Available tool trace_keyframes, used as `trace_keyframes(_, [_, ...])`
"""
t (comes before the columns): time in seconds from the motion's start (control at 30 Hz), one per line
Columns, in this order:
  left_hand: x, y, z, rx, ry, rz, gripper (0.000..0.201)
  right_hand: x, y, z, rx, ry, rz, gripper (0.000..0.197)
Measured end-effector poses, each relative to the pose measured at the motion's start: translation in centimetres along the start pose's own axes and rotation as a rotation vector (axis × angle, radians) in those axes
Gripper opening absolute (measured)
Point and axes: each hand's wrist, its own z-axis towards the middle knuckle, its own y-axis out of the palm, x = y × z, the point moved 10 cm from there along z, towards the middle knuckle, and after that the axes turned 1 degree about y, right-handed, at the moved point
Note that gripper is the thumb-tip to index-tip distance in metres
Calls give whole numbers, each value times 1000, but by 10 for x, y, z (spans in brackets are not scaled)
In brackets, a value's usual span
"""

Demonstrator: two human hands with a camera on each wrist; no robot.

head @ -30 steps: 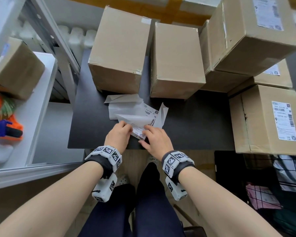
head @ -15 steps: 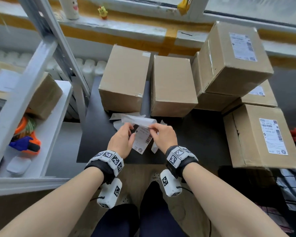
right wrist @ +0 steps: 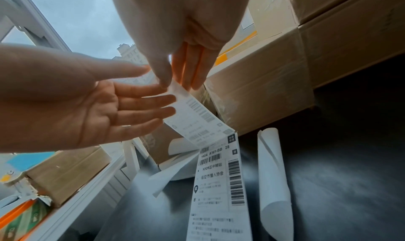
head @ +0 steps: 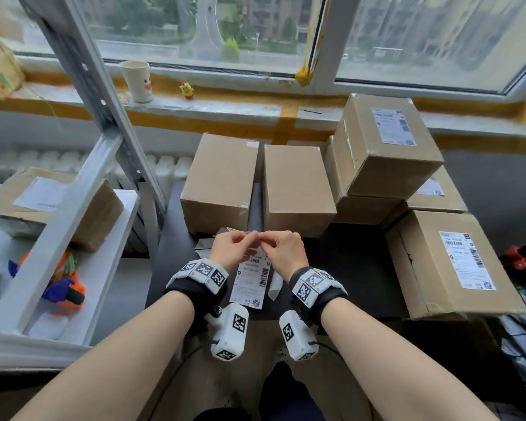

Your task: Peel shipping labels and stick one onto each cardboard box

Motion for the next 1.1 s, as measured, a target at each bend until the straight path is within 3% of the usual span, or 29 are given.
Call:
trace_keyframes(0.23, [8, 0, 3, -15, -29, -86, 19, -3, -4, 4, -11, -5, 163, 18])
trace_keyframes(0.4, [9, -4, 4, -13, -25, -80, 21, -3, -2, 7, -51, 16, 220, 28])
trace_keyframes(0.67, [4, -11, 8, 5, -2, -13, 12, 7, -5, 13, 4, 48, 163, 13])
trace_keyframes(1.1, [-57, -34, 14, 136, -209, -43, 12, 50, -21, 43, 153, 225, 275, 13])
